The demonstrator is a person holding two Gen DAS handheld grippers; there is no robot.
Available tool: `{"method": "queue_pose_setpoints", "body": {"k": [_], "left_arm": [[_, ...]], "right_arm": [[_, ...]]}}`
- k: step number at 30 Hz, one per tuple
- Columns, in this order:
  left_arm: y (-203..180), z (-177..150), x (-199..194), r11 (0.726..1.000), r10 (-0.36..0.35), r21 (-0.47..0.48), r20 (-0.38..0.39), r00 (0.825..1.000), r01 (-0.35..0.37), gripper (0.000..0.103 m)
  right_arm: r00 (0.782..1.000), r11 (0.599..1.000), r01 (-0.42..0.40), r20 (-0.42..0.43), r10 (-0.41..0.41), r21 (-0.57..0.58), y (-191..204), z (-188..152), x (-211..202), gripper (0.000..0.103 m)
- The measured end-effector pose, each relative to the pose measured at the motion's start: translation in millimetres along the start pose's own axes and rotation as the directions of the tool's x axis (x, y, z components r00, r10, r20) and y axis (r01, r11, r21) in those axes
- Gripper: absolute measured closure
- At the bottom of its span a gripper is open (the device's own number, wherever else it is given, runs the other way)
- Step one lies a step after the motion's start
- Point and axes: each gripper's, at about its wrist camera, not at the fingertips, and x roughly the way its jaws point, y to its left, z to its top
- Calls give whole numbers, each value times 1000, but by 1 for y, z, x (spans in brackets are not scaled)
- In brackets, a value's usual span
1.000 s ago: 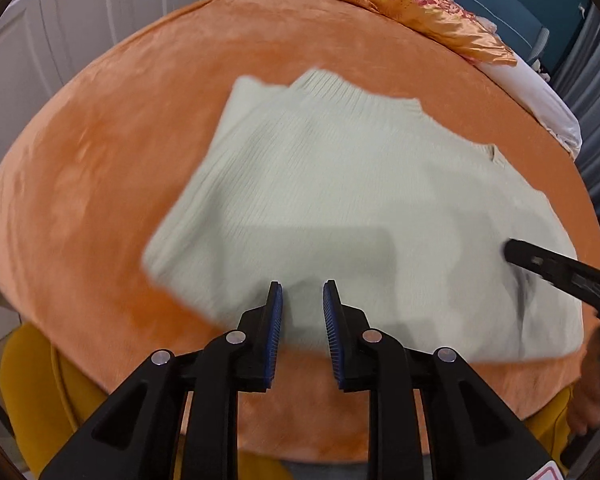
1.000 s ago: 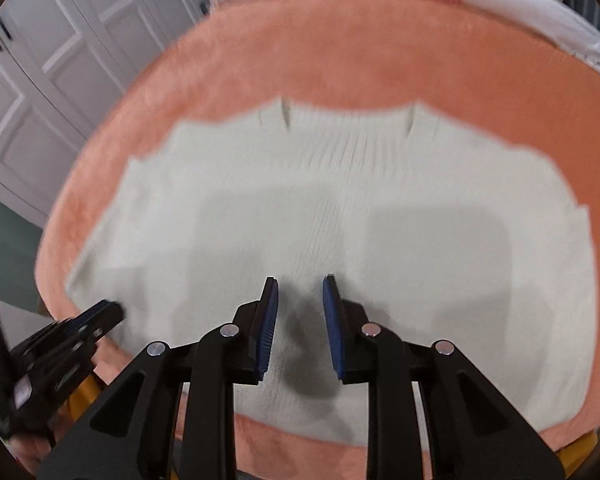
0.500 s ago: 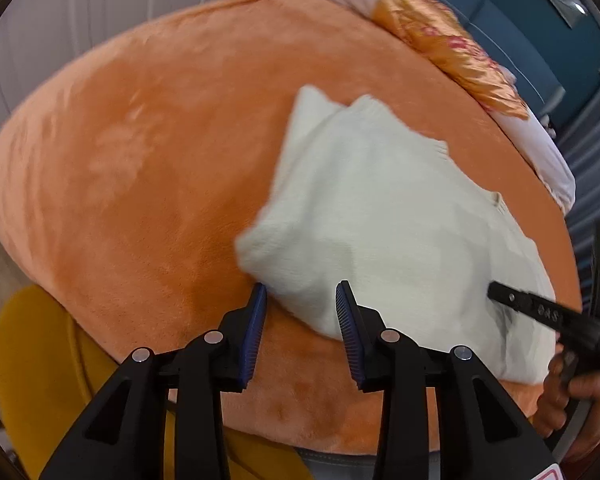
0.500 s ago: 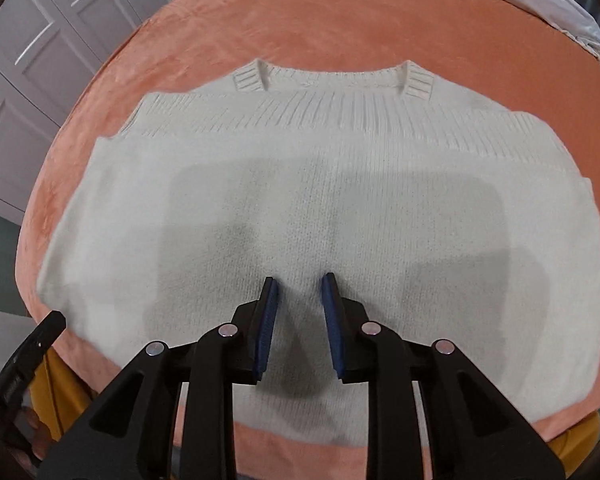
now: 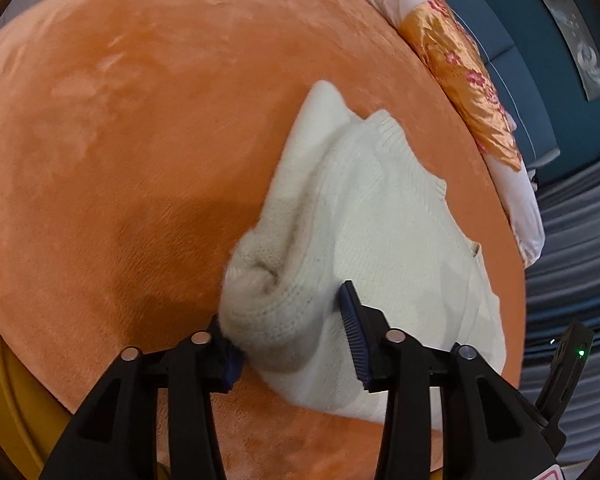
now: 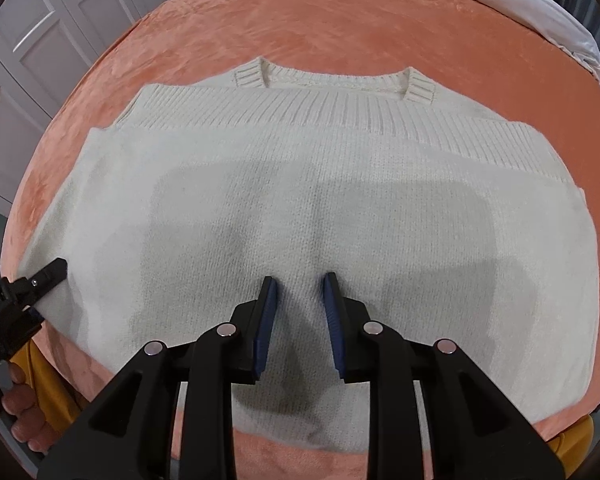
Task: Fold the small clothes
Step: 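Grasp the cardigan side edge with the left tool and fold it inward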
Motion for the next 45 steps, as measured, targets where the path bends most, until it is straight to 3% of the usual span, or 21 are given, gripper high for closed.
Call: {"method": "queue_pose_setpoints", "body": {"k": [1, 2, 8, 10, 11, 12, 13, 16, 22, 27, 33, 37, 41, 45], "left_arm": [[-6, 0, -3, 999, 8, 34, 9, 1000, -8, 84], [-13, -1, -6, 998, 4, 70, 12, 1000, -5, 90], [-60, -6, -34, 977, 7, 213, 95, 995, -27, 95], [-84, -10, -43, 960, -5, 279, 111, 994, -26, 95], [-97, -13, -47, 951, -15, 310, 116, 993, -22, 95], [-115, -17, -51, 936, -28, 351, 125, 992, -18, 95], [-128, -20, -52, 926, -33, 377, 130, 991, -18, 95], [-168, -33, -53, 887, -61, 461, 133, 989, -7, 95], [-238, -70, -31, 797, -83, 604, 99, 992, 6, 95], [-275, -106, 6, 727, -49, 687, 36, 998, 11, 95], [-284, -144, 64, 670, 69, 741, -11, 998, -38, 95], [-277, -159, 78, 643, 120, 761, 5, 993, -82, 95], [-275, -160, 83, 634, 134, 767, 14, 991, -97, 95], [-276, -166, 86, 627, 150, 770, 24, 988, -114, 95]], "right_arm": [[1000, 1000, -1, 3, 1, 1, 0, 0, 0, 79], [1000, 1000, -4, 6, 4, 2, -1, -1, 0, 79], [998, 999, -43, 43, 42, 17, -7, -4, -3, 78], [994, 997, -79, 76, 77, 27, -11, -8, -10, 74], [992, 994, -100, 88, 96, 41, -14, -11, -15, 66], [987, 990, -127, 102, 120, 65, -18, -15, -21, 57], [982, 984, -157, 120, 146, 85, -23, -21, -27, 55], [970, 973, -205, 155, 188, 106, -39, -37, -41, 55], [967, 960, -215, 178, 183, 179, -89, -74, -58, 55], [966, 935, -227, 188, 179, 274, -134, -105, -65, 55], [967, 909, -232, 179, 180, 345, -170, -136, -66, 54], [957, 877, -276, 198, 212, 393, -190, -143, -68, 54], [938, 847, -331, 241, 248, 416, -208, -129, -75, 52], [904, 816, -408, 308, 298, 409, -219, -81, -84, 43]]}}
